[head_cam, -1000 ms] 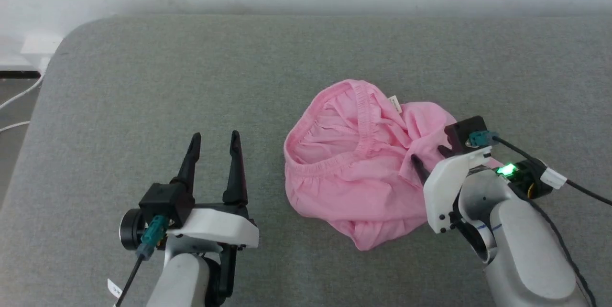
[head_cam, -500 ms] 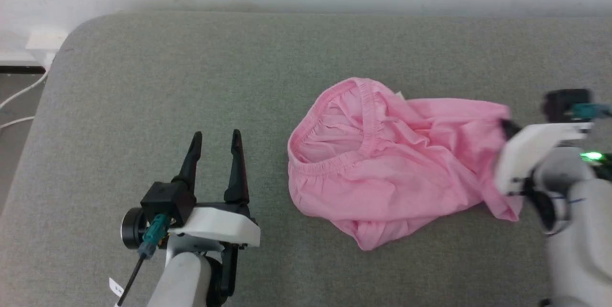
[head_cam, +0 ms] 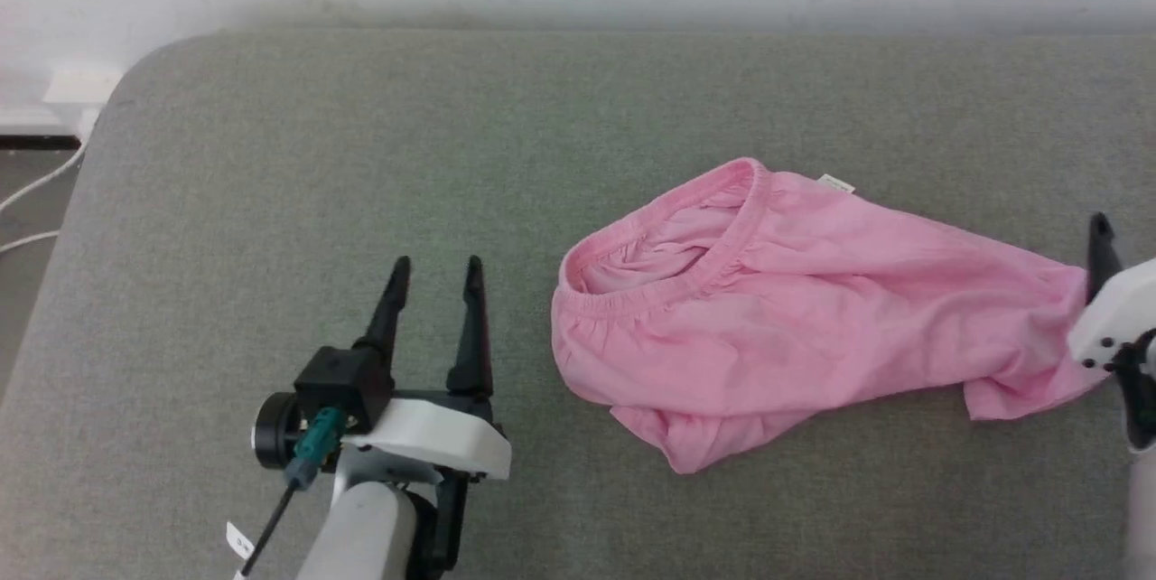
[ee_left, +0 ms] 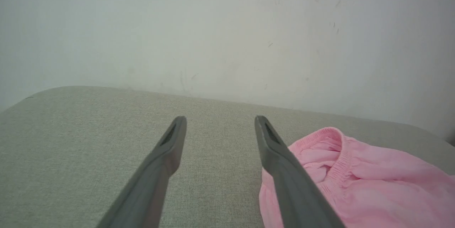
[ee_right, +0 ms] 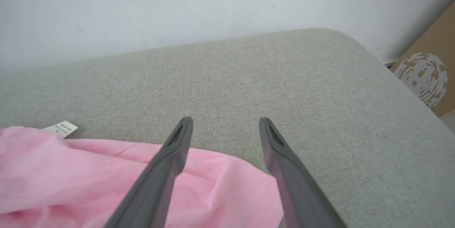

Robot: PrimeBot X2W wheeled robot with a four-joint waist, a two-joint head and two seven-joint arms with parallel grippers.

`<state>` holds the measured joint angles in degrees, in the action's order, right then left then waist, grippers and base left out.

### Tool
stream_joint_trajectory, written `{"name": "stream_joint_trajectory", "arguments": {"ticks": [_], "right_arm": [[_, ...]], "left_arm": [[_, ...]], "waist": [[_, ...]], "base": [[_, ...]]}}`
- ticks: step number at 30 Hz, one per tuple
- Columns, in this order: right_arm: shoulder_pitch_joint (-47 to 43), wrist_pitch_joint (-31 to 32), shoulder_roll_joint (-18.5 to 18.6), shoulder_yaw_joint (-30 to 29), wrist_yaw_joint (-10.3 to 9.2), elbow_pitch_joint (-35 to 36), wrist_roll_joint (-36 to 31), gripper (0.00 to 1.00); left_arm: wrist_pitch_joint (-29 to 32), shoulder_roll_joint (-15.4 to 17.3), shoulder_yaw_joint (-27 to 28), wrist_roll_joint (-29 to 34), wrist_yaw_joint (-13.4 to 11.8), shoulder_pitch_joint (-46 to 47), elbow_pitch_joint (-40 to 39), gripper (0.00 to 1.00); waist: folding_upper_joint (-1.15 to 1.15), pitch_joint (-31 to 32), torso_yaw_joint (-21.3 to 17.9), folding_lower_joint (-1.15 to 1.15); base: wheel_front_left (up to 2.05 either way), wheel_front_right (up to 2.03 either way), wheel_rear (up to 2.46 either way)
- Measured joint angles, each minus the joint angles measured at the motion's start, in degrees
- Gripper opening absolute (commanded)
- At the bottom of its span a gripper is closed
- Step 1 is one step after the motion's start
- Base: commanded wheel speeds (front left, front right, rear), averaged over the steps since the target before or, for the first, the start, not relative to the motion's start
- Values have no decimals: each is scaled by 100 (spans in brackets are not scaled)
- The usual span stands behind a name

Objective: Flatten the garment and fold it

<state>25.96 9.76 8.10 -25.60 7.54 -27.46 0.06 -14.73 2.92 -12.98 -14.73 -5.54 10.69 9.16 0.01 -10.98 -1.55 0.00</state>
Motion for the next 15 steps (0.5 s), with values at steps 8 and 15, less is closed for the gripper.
{"name": "stream_joint_trajectory", "arguments": {"ticks": [8, 15], "right_arm": [[-1120, -634, -374, 1235, 1, 1273, 669, 100], [-1703, -458, -497, 1961, 0, 2037, 1059, 100]], "left_arm": [[336, -3, -757, 5, 249, 471, 447, 100], [2199, 86, -1055, 280, -79, 941, 1236, 100]], "waist": [[0, 130, -354, 0], [0, 130, -729, 0]], "base": [[0, 0, 0], [0, 0, 0]]}}
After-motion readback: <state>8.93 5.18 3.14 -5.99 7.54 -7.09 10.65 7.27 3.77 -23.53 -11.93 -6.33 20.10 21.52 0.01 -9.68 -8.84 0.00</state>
